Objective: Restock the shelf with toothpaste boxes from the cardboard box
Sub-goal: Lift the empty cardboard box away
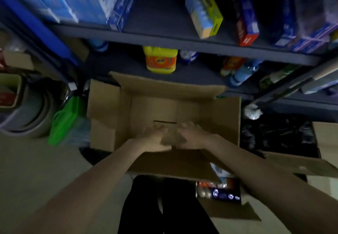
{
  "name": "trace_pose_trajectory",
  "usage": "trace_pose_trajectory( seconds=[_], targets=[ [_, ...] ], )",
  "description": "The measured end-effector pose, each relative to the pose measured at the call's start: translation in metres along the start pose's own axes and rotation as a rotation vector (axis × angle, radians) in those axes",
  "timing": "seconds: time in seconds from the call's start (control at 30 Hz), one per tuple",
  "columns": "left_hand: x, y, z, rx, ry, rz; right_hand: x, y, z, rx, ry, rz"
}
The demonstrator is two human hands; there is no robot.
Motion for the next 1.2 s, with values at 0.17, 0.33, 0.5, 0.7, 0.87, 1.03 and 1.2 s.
trace_pose_trajectory(
  seconds=[0.17,0.33,0.5,0.7,0.87,1.03,1.2],
  targets=[
    [0.033,-0.09,-0.01,0.643,0.119,0.056,0.027,-0.094,0.03,0.414,0.0,0.045],
    [0.04,-0.094,-0.008,0.415,0.059,0.174,0.048,-0.114,0.038,0.373,0.049,-0.174],
    [0.025,-0.015,-0.023,0.256,0.073,0.214,0.061,-0.04,0.024,0.28,0.01,-0.221],
    [0.036,0.104,-0.088,0.149,0.163,0.234,0.137,0.088,-0.03,0.16,-0.012,-0.405],
    [0.076,0.176,-0.189,0.098,0.255,0.078,0.231,0.16,-0.057,0.17,-0.053,-0.474],
    [0.153,0.161,-0.302,0.125,0.309,-0.119,0.363,0.159,-0.049,0.217,0.145,-0.482],
    [0.276,0.125,-0.41,0.172,0.343,-0.218,0.52,0.131,-0.013,0.233,0.273,-0.567]
  ],
)
Point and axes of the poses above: each hand's wrist, its own z-axis towards the middle knuckle, its own y-axis out of the back of the hand, x = y × z, the point moved 4 cm from there along z, towards the middle knuckle, and after that the axes turned 3 degrees about z, right-handed, at the moved point
